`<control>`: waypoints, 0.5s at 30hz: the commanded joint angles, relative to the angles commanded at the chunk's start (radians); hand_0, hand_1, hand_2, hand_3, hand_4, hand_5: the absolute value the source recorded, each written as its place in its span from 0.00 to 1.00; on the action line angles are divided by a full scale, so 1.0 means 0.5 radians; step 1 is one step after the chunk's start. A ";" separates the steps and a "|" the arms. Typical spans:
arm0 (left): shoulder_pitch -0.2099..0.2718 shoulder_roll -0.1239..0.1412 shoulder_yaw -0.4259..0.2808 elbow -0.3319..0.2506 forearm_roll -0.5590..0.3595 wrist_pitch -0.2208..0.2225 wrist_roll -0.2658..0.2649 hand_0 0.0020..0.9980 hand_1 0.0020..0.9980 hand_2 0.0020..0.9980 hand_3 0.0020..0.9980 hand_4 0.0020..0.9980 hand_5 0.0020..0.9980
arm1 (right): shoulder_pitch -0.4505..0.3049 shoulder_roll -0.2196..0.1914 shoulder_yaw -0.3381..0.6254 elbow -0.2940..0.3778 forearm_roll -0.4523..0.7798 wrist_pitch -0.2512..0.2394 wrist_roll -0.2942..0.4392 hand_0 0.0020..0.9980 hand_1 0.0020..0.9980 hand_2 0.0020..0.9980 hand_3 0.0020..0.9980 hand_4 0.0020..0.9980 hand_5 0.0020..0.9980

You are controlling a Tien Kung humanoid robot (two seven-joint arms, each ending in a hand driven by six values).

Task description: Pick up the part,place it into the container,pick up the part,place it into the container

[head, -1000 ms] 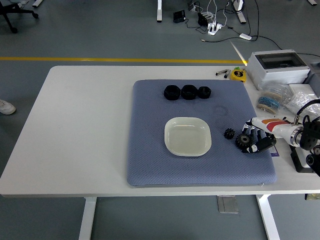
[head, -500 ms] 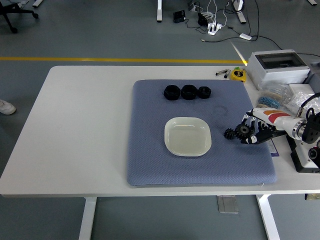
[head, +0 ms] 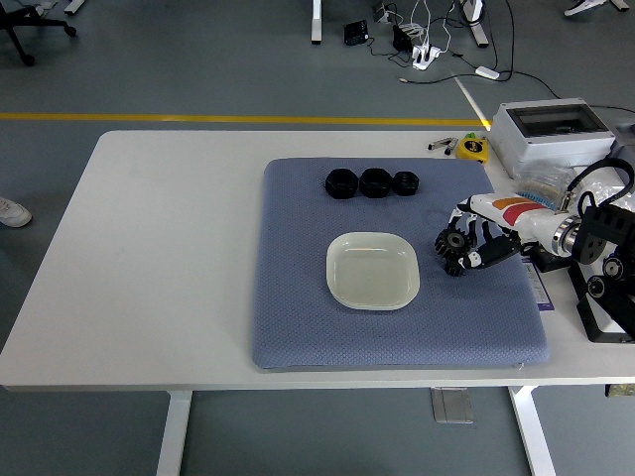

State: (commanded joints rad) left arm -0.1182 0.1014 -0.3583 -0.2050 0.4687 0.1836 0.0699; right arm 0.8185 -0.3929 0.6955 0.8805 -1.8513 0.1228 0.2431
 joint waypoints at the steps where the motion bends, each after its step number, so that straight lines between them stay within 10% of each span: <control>1: 0.000 0.001 0.000 0.000 0.000 0.001 0.000 0.76 0.80 0.81 0.73 0.76 0.70 | 0.024 0.016 -0.025 -0.001 0.003 0.001 -0.002 0.00 0.20 0.33 0.48 0.78 0.38; 15: -0.007 0.014 0.011 -0.004 -0.008 0.019 0.008 0.76 0.79 0.81 0.73 0.76 0.69 | 0.254 0.267 -0.309 -0.040 0.034 0.004 -0.021 0.03 0.24 0.40 0.49 0.79 0.38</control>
State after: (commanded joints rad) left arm -0.1217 0.1085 -0.3527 -0.2072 0.4649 0.1929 0.0737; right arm 0.9456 -0.2595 0.5412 0.8605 -1.8342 0.1249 0.2325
